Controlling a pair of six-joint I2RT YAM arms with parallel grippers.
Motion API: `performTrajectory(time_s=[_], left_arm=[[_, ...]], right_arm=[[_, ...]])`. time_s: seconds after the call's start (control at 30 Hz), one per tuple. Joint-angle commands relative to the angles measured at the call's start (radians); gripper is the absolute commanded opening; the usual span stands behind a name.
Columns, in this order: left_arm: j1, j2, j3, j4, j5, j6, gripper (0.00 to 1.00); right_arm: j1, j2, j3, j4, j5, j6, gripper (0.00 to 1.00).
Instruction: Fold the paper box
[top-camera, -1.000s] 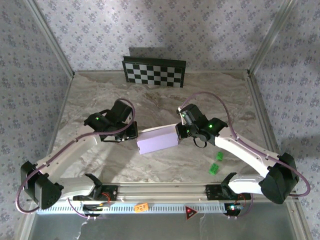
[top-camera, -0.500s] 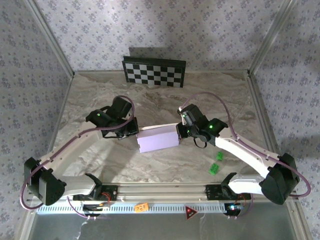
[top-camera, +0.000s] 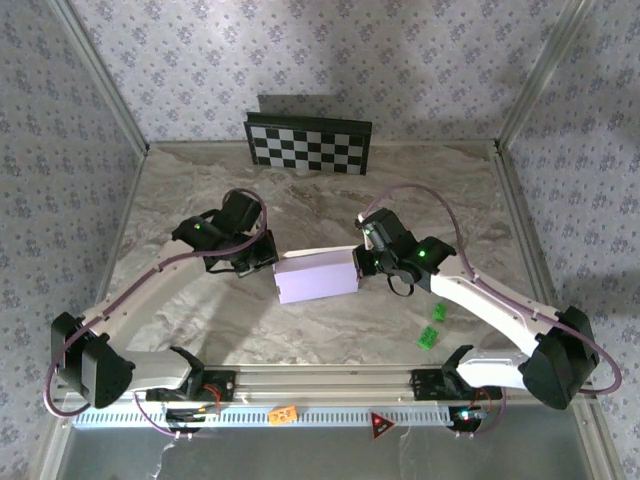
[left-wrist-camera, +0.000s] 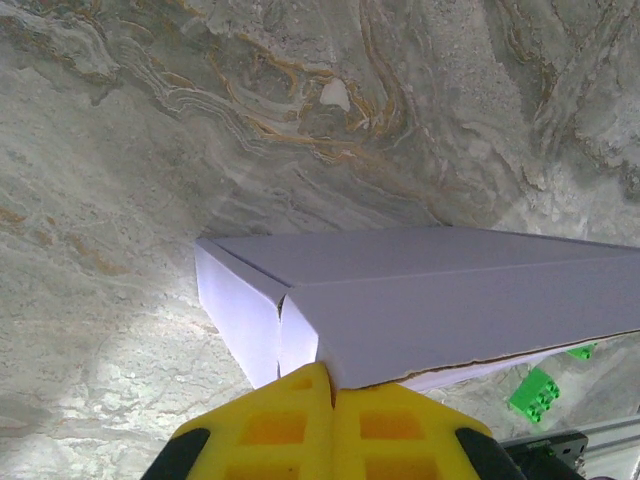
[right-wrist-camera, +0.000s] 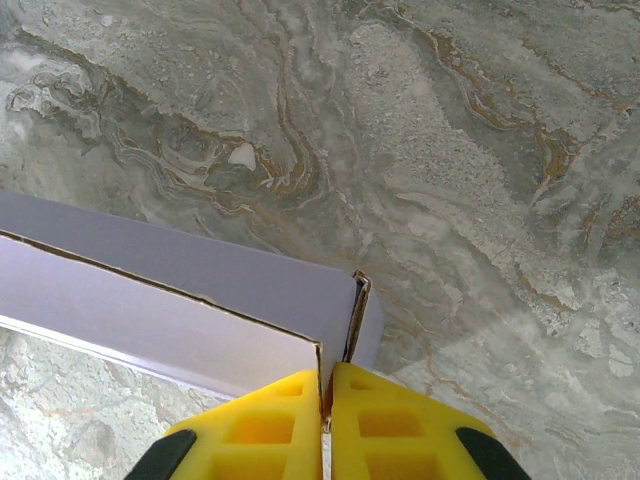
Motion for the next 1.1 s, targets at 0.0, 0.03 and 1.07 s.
performTrajectory(time_s=[0.0, 0.03, 1.07], left_arm=[[0.000, 0.022, 0.031, 0.067, 0.068, -0.047, 0.06], [0.002, 0.021, 0.033, 0.067, 0.068, -0.049, 0.06], [0.011, 0.013, 0.070, -0.132, 0.012, 0.151, 0.05]], right_arm=[[0.017, -0.004, -0.026, -0.011, -0.071, 0.022, 0.10], [0.018, -0.004, -0.026, -0.012, -0.071, 0.023, 0.10], [0.024, -0.034, -0.058, -0.012, -0.047, 0.049, 0.09]])
